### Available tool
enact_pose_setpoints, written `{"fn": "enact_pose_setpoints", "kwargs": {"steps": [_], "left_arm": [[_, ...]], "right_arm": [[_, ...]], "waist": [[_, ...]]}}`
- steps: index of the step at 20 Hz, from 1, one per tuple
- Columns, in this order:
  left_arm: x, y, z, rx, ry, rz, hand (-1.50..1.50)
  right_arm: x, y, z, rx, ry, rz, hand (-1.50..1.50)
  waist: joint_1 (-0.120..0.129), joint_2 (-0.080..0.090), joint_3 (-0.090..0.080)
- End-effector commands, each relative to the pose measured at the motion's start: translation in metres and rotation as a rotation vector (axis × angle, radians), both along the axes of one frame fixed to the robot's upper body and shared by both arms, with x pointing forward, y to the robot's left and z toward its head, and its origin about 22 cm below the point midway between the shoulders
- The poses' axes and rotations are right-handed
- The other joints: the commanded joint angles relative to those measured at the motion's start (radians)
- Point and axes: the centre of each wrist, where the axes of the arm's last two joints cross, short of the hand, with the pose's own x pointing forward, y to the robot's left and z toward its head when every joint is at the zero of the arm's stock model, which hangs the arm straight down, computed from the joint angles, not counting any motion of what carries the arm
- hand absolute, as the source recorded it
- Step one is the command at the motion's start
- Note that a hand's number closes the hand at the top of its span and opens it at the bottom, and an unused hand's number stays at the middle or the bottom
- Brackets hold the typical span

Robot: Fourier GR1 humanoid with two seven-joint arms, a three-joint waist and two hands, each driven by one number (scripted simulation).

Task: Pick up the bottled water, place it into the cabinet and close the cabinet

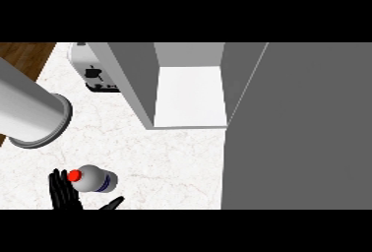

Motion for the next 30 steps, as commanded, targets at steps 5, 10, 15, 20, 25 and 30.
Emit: {"fn": "enact_pose_setpoints", "kwargs": {"steps": [5,10,15,20,25,30], "left_arm": [[0.023,-0.011,-0.026,-0.082,-0.074,-0.061,-1.5],[0.024,-0.007,-0.045,-0.126,-0.111,0.011,1.5],[0.019,0.0,-0.04,-0.185,-0.162,-0.005,1.5],[0.044,-0.013,-0.031,-0.174,-0.191,-0.06,1.5],[0.059,-0.033,-0.021,-0.166,-0.119,-0.287,1.5],[0.07,-0.031,-0.02,-0.187,-0.032,-0.523,1.5]], "right_arm": [[-0.002,-0.008,0.036,-0.019,-0.042,0.003,-1.5],[-0.003,-0.002,0.017,-0.022,-0.028,0.009,-1.5],[-0.011,-0.008,0.024,-0.025,-0.044,-0.001,-1.5],[-0.006,-0.007,0.027,-0.029,-0.036,-0.002,-1.5],[0.002,0.0,0.005,-0.016,-0.048,0.004,-1.5],[0.0,-0.001,0.007,-0.019,-0.03,0.02,-1.5]], "waist": [[0.009,0.004,0.0],[0.002,0.004,-0.001],[-0.001,0.001,0.0],[0.006,0.005,0.0],[0.004,0.005,0.001],[-0.001,0.003,0.001]]}}
